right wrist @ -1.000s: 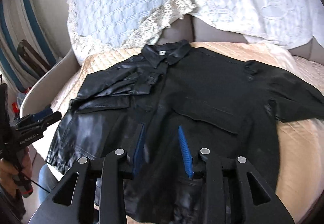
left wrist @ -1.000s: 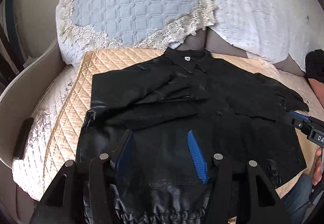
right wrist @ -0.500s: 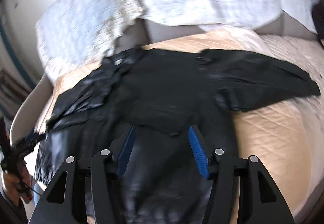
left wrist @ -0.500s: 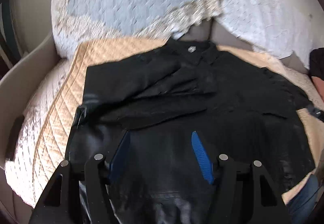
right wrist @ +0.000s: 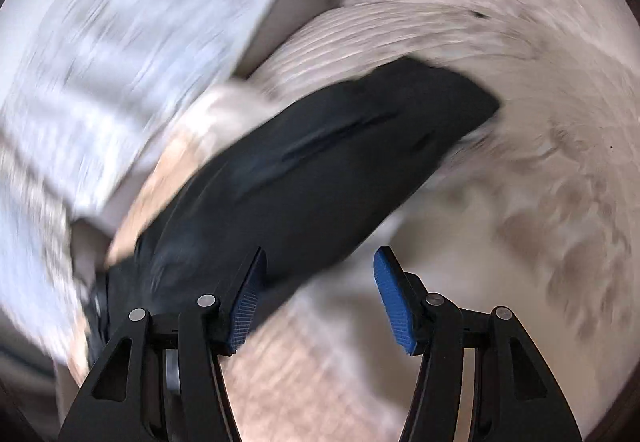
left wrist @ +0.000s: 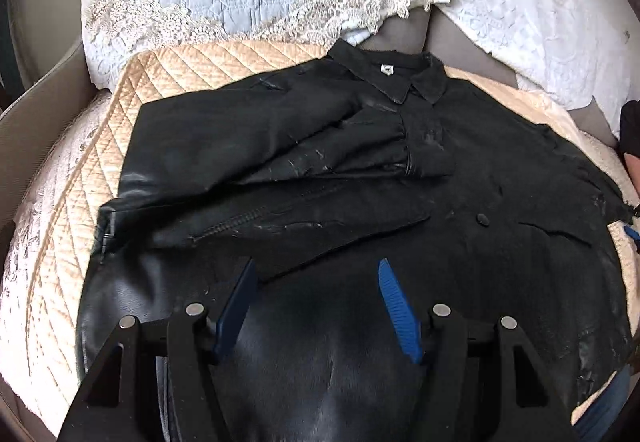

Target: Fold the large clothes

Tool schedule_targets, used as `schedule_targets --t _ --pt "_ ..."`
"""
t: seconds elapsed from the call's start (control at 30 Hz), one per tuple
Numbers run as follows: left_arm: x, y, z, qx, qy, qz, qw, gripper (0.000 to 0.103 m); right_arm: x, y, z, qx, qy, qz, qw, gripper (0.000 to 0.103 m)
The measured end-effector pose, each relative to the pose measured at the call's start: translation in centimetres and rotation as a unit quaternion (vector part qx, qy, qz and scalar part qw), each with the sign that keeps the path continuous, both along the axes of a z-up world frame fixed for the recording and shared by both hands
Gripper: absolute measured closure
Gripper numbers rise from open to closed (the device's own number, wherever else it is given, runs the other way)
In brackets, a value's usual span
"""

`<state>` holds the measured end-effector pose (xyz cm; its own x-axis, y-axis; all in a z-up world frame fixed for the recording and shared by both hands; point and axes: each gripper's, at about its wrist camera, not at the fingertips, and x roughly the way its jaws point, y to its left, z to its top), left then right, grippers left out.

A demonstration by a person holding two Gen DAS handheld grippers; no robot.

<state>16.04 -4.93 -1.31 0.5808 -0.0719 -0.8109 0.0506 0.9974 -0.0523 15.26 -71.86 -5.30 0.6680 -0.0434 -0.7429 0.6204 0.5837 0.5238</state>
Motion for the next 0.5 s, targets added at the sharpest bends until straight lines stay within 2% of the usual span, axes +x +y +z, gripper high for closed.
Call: schedule_targets --t 0.03,0.1,0.23,0.3,0.33,0.4,0.5 --pt "0.2 -0.1 -0.3 0.001 0.003 0.0 1.0 0.038 0.2 -1.2 -0.4 0.018 -0.016 -0.016 1.0 0.046" --pt "0.5 -0.2 -0.8 0.001 0.007 0.002 1.0 0.038 0.9 -2.4 -0.6 0.022 -0.028 -0.029 0.999 0.046" --pt "0.7 -0.4 -1.3 0.008 0.013 0.006 0.9999 0.038 2.4 -3.9 -0.5 0.022 -0.027 -0.051 0.998 0.046" --pt "0.8 -0.4 -1.4 0.01 0.014 0.007 0.9998 0.038 3.2 -5.0 -0.3 0.015 -0.012 -0.06 0.998 0.074" --pt "0.8 -0.4 -1.4 0.01 0.014 0.008 0.9998 0.038 3.6 -5.1 0.0 0.006 0.0 -0.057 0.998 0.096" --pt "0.7 -0.4 -1.4 0.008 0.015 0.008 0.9998 0.037 4.0 -4.1 2.2 -0.019 -0.008 -0.032 0.999 0.097" --pt "0.5 -0.1 -1.1 0.004 0.013 0.005 0.9999 0.038 4.4 -1.2 6.2 -0.056 -0.043 0.015 0.997 0.098"
